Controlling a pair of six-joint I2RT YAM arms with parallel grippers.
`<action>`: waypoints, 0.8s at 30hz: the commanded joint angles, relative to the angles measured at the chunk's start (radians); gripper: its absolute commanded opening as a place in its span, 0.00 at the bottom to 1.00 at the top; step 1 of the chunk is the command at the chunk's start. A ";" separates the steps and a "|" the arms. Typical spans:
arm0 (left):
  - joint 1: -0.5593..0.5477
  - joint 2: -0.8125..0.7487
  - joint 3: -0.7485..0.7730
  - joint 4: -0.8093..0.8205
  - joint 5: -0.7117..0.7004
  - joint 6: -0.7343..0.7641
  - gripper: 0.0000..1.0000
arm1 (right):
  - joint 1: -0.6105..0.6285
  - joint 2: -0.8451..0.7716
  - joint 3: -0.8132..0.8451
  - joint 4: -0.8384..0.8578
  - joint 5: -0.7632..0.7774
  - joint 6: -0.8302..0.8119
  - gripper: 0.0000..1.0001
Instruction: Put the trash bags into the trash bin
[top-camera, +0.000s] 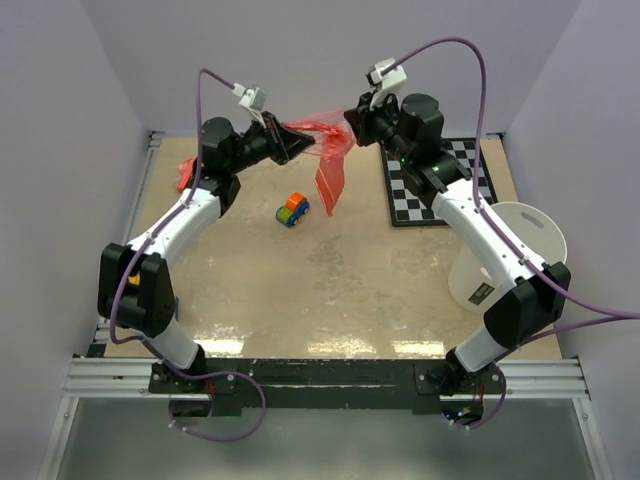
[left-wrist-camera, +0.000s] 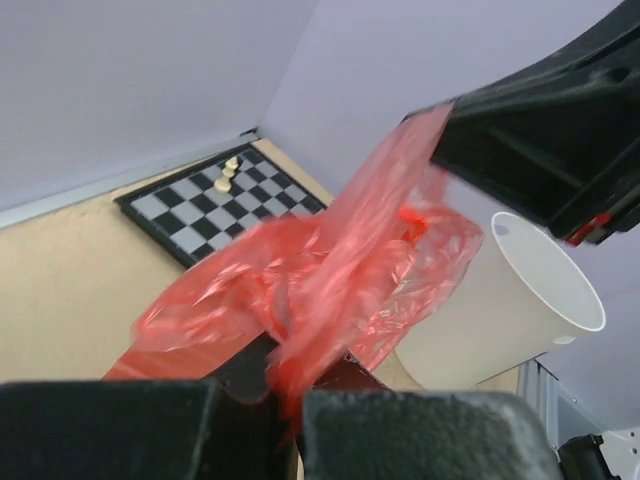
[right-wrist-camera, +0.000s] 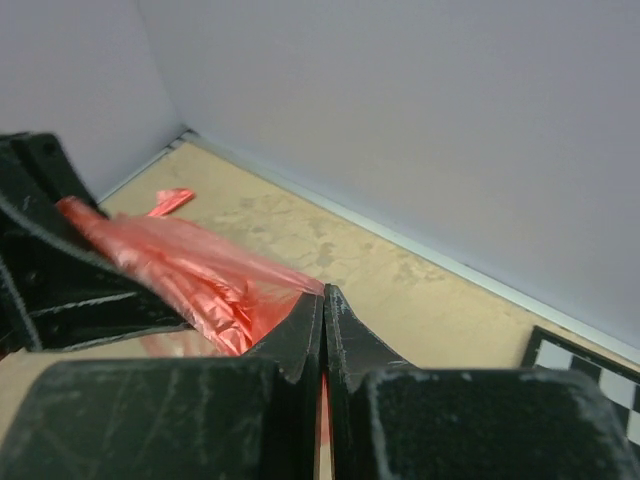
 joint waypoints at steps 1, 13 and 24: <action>0.054 -0.083 -0.041 -0.167 -0.077 0.085 0.00 | -0.003 -0.009 0.043 0.087 0.268 -0.008 0.00; 0.143 -0.129 -0.030 -0.363 -0.066 0.202 0.00 | -0.003 -0.022 0.037 0.101 0.355 0.016 0.00; 0.157 -0.214 0.014 -0.447 -0.015 0.463 0.00 | -0.003 -0.057 -0.055 -0.067 -0.300 -0.198 0.31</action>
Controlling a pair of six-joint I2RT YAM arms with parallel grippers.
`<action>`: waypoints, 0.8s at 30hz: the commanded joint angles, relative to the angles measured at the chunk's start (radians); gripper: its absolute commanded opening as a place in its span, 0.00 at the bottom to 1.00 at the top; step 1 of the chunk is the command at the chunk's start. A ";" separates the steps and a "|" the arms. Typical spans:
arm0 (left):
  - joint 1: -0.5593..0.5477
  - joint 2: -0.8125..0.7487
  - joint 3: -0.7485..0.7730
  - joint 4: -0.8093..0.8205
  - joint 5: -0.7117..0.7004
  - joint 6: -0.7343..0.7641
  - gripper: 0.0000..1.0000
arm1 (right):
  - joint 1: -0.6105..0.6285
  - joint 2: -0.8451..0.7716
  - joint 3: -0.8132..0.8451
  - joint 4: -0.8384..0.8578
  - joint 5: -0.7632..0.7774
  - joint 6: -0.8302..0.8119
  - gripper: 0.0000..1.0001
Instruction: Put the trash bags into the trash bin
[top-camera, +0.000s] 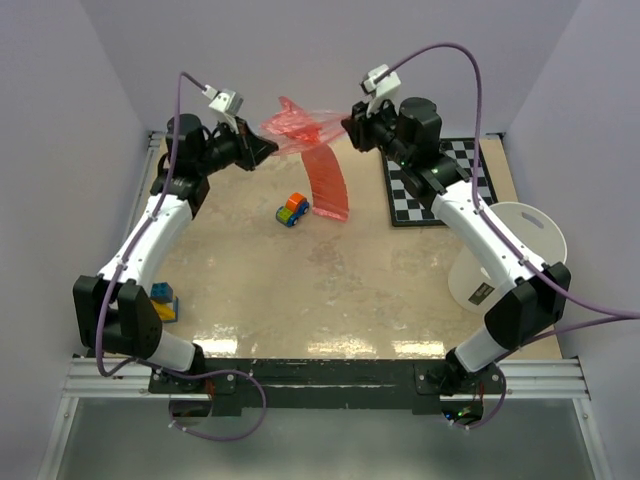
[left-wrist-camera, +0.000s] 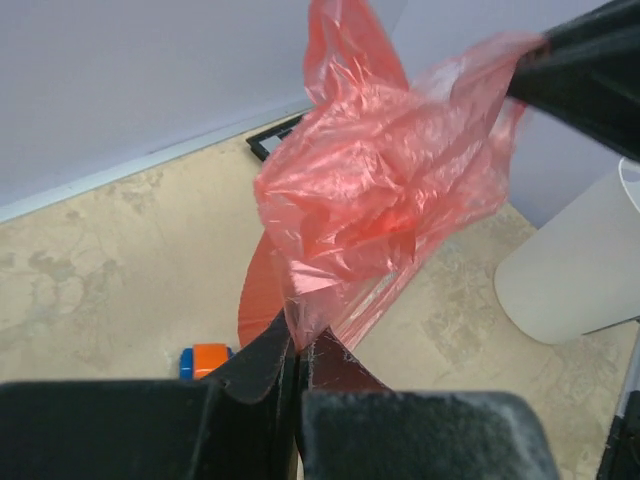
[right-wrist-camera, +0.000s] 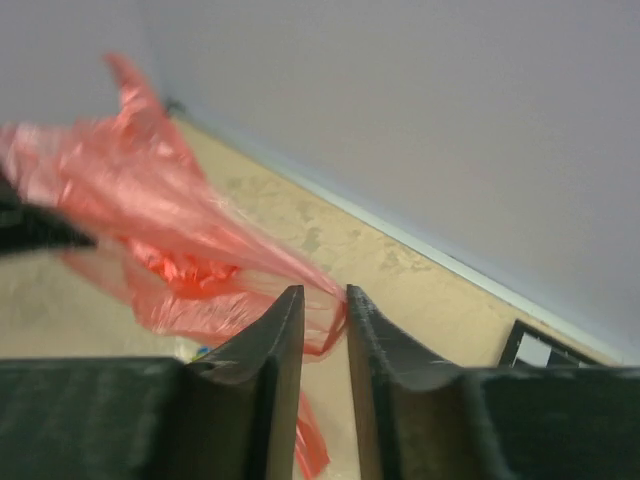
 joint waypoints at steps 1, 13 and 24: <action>0.022 -0.061 0.046 -0.065 0.013 0.224 0.00 | -0.017 -0.059 -0.053 -0.100 -0.509 -0.190 0.45; 0.002 -0.075 0.158 -0.347 0.087 0.611 0.00 | -0.016 0.022 0.052 -0.131 -0.661 -0.272 0.85; -0.030 -0.109 0.149 -0.396 0.076 0.660 0.00 | -0.013 0.171 0.276 -0.229 -0.645 -0.353 0.88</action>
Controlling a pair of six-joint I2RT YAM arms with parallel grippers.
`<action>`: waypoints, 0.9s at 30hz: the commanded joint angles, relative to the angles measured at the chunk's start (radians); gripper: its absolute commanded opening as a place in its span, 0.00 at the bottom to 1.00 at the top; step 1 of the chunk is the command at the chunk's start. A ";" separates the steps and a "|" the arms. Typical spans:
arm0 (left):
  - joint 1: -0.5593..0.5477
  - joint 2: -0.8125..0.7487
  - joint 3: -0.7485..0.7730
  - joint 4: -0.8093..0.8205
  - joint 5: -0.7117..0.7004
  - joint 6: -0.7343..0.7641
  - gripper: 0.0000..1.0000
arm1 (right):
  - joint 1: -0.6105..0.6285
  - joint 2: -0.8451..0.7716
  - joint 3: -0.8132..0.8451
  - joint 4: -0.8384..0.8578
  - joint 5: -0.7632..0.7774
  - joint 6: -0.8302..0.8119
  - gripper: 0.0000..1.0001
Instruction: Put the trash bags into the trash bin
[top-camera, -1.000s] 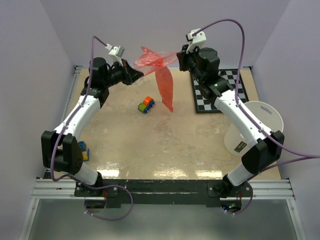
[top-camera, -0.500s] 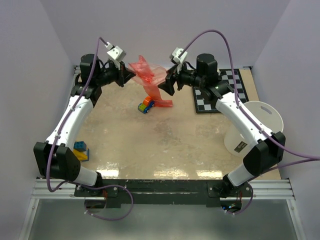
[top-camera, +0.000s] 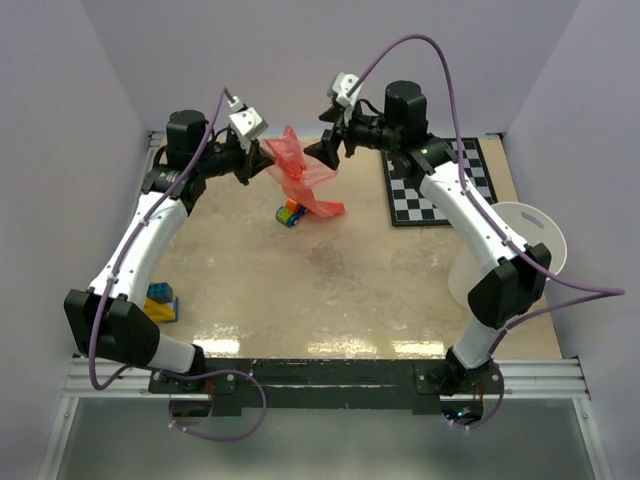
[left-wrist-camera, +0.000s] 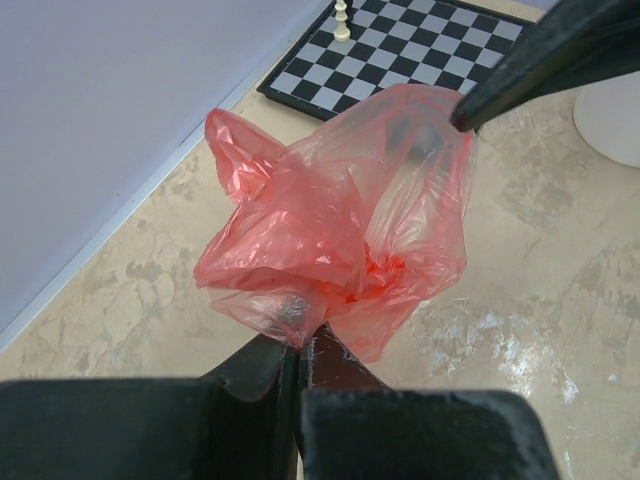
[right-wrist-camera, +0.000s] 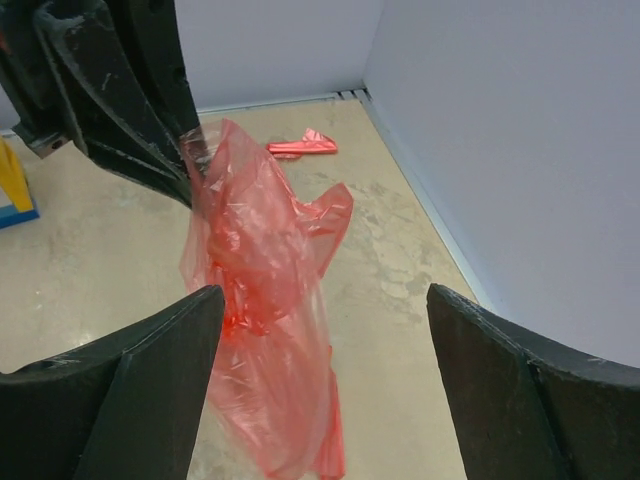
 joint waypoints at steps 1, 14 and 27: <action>-0.011 -0.050 0.030 0.008 0.016 0.036 0.00 | 0.003 0.063 0.118 -0.111 -0.023 -0.086 0.88; -0.030 -0.057 0.017 0.002 -0.050 0.028 0.00 | 0.052 0.157 0.154 -0.231 0.043 -0.028 0.21; -0.020 -0.050 -0.024 -0.047 -0.280 0.059 0.00 | -0.094 0.028 0.043 -0.123 0.295 0.201 0.00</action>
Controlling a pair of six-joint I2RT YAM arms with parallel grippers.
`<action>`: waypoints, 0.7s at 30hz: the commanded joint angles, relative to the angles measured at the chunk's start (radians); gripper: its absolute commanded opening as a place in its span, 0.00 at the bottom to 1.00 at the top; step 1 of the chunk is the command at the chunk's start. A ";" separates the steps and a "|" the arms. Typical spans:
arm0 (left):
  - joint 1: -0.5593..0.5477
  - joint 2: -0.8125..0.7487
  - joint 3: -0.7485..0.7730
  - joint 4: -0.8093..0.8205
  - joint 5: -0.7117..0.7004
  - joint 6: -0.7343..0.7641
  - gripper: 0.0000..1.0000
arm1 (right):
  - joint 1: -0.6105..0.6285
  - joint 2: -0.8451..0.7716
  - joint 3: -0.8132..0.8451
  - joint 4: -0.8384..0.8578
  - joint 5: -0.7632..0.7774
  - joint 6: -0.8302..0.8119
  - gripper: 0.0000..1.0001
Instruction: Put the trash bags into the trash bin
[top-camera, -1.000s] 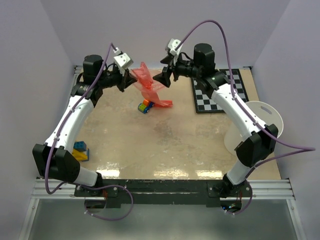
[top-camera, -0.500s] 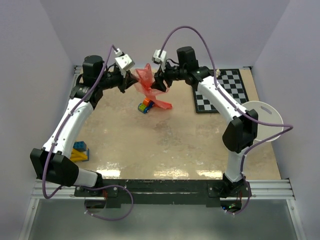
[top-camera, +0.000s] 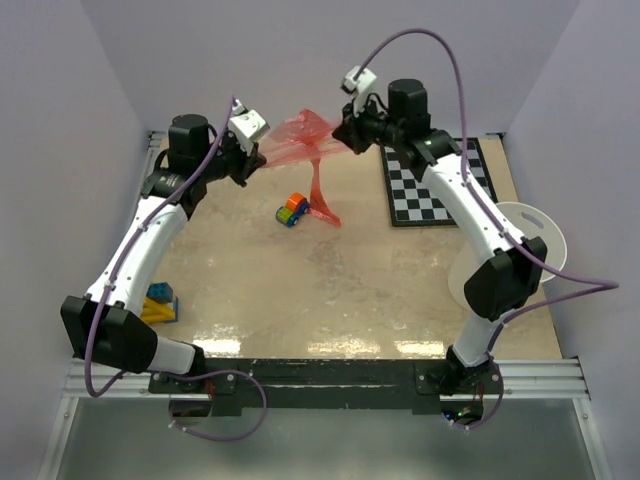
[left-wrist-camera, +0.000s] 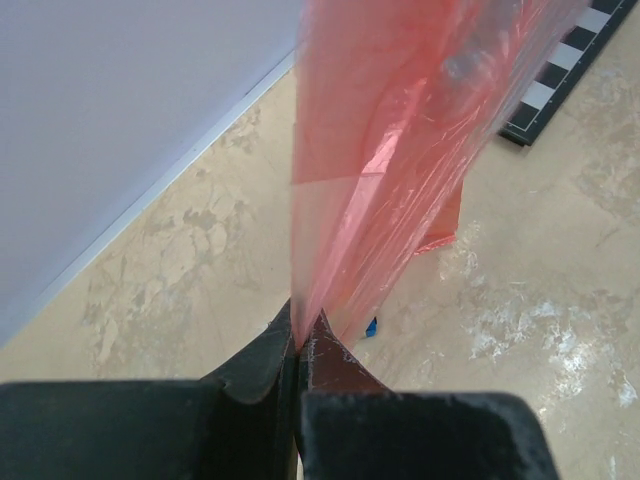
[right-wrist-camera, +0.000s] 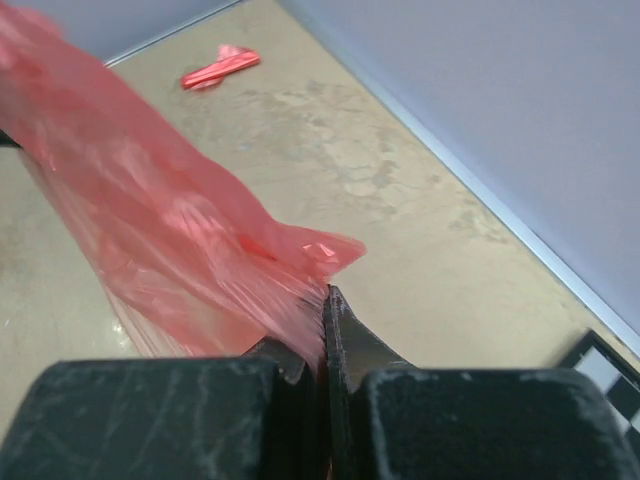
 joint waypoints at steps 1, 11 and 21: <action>0.007 -0.016 -0.014 0.008 -0.080 0.016 0.00 | -0.064 -0.053 -0.052 0.055 0.077 0.100 0.00; 0.013 0.013 -0.014 0.023 -0.142 -0.020 0.00 | -0.107 -0.098 -0.115 0.041 0.192 0.113 0.00; 0.012 0.002 -0.017 0.068 -0.031 -0.047 0.00 | -0.015 -0.089 -0.103 -0.086 -0.322 -0.177 0.66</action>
